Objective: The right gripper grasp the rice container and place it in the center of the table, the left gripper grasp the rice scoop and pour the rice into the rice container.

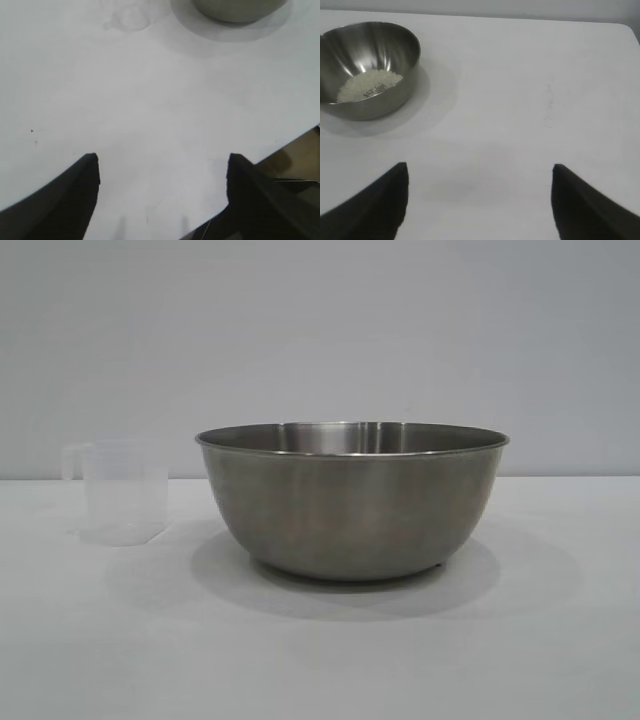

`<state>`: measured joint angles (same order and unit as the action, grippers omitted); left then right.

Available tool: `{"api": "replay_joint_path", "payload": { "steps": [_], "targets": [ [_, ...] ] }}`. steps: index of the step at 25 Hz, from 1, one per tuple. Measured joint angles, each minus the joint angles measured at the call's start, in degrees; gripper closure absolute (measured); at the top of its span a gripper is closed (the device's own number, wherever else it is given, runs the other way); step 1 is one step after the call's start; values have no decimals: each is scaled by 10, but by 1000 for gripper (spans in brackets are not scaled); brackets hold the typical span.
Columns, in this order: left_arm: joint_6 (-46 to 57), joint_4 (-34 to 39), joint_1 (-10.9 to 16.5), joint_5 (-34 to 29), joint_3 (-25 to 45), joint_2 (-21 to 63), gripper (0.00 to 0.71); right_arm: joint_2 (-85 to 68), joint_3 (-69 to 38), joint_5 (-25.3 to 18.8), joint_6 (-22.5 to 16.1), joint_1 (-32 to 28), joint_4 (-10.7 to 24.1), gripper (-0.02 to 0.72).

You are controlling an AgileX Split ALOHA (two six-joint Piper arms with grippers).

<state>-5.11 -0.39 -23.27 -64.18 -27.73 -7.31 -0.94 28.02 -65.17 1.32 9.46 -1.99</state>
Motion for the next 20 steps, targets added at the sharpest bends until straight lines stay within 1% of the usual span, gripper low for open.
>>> {"api": "replay_joint_path", "payload": {
  "steps": [14,15,16,18,20],
  "targets": [
    [0,0,2,0,0,0,240,0,0,0,0,0,0,198],
    [0,0,8,0,0,0,240,0,0,0,0,0,0,198],
    [0,0,22,0,0,0,240,0,0,0,0,0,0,198],
    [0,0,59,0,0,0,240,0,0,0,0,0,0,198],
    [0,0,107,0,0,0,240,0,0,0,0,0,0,198]
  ]
}}
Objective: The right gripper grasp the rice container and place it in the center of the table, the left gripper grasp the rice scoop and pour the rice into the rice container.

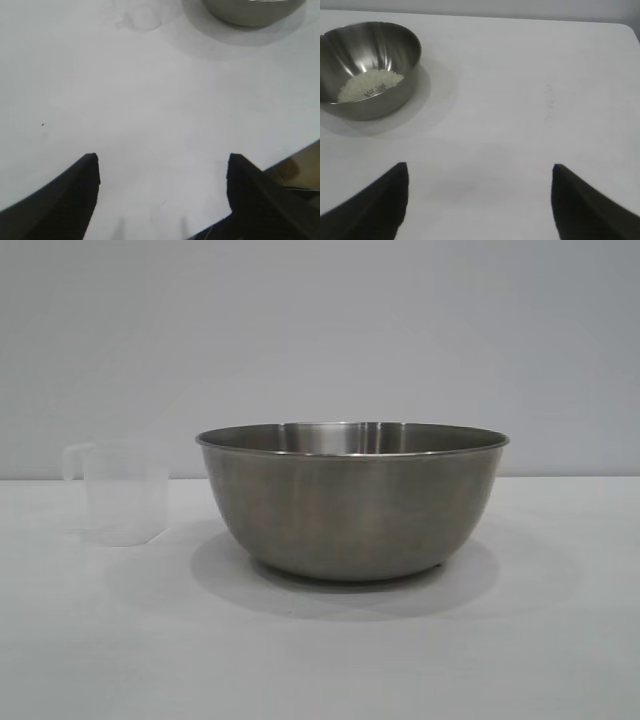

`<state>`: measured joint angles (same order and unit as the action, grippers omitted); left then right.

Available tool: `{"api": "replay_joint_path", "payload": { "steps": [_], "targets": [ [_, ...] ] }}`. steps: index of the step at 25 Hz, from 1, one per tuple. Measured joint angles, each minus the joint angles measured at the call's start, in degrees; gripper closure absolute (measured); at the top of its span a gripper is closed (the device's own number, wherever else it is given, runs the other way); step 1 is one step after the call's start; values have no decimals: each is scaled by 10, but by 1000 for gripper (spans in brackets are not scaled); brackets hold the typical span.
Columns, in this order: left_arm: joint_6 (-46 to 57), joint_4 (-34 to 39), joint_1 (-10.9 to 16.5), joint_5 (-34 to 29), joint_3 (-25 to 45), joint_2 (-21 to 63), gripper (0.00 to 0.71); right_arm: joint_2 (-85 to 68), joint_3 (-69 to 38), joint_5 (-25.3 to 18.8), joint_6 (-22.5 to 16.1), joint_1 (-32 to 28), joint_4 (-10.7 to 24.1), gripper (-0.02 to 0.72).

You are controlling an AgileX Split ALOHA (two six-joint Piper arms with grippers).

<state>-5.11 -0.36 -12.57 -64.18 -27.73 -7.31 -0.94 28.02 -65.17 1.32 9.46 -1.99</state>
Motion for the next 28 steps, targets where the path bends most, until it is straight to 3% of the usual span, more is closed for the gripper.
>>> {"api": "replay_joint_path", "payload": {
  "steps": [4,9,16,28],
  "targets": [
    [0,1,89,0,0,0,240,0,0,0,0,0,0,198],
    [0,1,151,0,0,6,240,0,0,0,0,0,0,198],
    [0,1,158,1,0,80,240,0,0,0,0,0,0,198],
    [0,1,158,0,0,83,240,0,0,-1,0,-55,-1,198]
  ]
}}
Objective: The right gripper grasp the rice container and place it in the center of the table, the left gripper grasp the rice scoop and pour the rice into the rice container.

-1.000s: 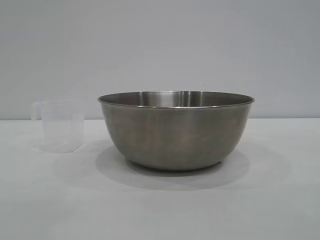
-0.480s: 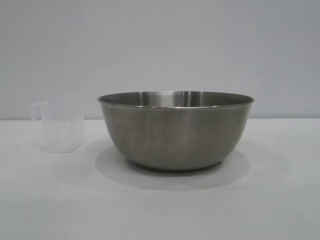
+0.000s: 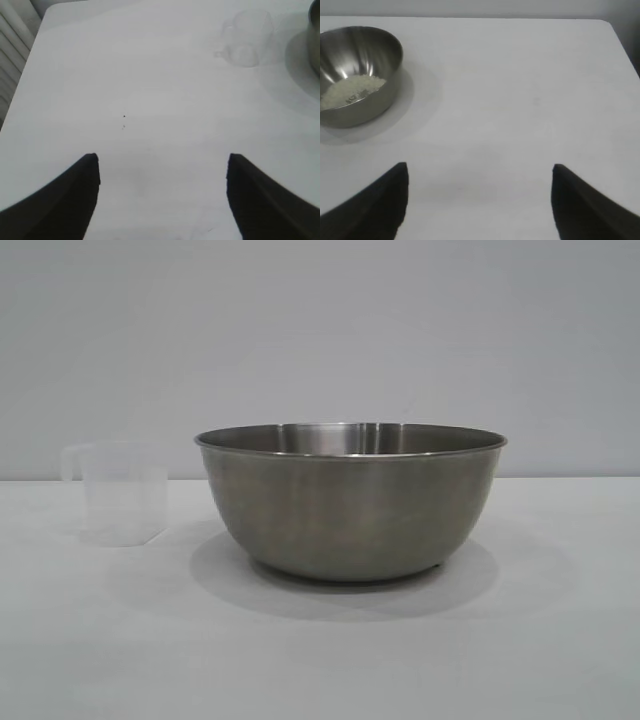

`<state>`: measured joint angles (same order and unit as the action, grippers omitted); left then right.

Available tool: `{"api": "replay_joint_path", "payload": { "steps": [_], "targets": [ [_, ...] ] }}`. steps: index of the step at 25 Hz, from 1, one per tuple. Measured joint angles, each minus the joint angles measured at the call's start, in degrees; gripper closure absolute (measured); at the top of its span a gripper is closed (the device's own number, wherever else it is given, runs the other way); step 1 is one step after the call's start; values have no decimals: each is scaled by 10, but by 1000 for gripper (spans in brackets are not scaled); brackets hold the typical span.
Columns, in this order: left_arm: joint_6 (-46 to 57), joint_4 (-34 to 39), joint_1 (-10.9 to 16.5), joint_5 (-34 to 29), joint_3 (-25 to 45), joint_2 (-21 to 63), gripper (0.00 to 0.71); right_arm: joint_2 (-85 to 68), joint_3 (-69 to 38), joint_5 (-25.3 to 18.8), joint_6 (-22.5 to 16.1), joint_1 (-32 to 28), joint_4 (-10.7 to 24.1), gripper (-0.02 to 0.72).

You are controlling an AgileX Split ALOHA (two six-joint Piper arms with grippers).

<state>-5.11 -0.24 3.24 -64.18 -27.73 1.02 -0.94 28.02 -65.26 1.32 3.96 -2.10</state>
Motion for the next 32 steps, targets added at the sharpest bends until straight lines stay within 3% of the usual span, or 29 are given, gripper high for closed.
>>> {"api": "replay_joint_path", "payload": {
  "steps": [32],
  "targets": [
    [0,0,0,0,0,0,240,0,0,0,0,-14,0,198]
  ]
}}
